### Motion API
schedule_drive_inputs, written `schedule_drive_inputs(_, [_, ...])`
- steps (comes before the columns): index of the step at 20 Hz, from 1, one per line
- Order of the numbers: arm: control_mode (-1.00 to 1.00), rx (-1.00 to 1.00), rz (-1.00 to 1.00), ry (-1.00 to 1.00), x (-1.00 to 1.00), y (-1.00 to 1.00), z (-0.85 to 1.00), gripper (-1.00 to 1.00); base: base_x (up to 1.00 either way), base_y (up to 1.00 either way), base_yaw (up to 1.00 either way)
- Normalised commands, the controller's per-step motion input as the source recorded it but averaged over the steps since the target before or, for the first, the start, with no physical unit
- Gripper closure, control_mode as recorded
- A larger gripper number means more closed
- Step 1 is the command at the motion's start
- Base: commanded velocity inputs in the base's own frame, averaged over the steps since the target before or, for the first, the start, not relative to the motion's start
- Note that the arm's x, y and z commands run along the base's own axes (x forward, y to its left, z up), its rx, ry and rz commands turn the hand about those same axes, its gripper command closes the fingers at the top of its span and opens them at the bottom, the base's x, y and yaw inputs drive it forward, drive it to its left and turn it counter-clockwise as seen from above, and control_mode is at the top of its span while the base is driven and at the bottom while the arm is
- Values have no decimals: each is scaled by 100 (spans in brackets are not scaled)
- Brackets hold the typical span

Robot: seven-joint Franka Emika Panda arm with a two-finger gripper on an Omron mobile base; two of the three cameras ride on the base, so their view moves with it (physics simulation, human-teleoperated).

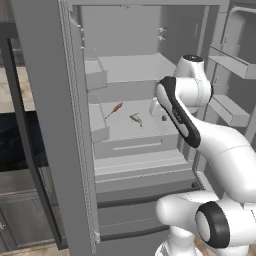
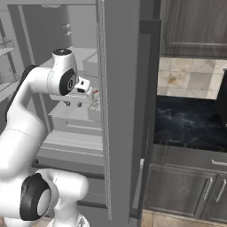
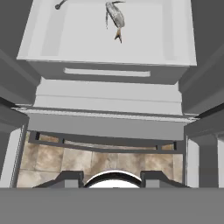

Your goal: Take the fish out of the fridge, briefly rinse it in the sink, and place it on the tray next to the sink.

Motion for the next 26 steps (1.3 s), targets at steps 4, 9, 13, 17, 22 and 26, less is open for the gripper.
schedule_drive_inputs(4, [-100, 0, 0, 4, 0, 0, -3, -100, 0, 0, 0])
schedule_drive_inputs(9, [-100, 0, 0, 0, 0, 0, 0, -100, 0, 0, 0])
schedule_drive_inputs(13, [-100, 0, 0, 1, 1, 0, -8, -100, 0, 0, 0])
schedule_drive_inputs(17, [-100, 0, 0, 0, 0, 0, -37, -100, 0, 0, 0])
schedule_drive_inputs(22, [-100, 0, 0, 0, 1, 0, -40, -100, 0, 0, 0])
schedule_drive_inputs(26, [-100, 5, 0, 0, 9, 0, -51, -100, 0, 0, 0])
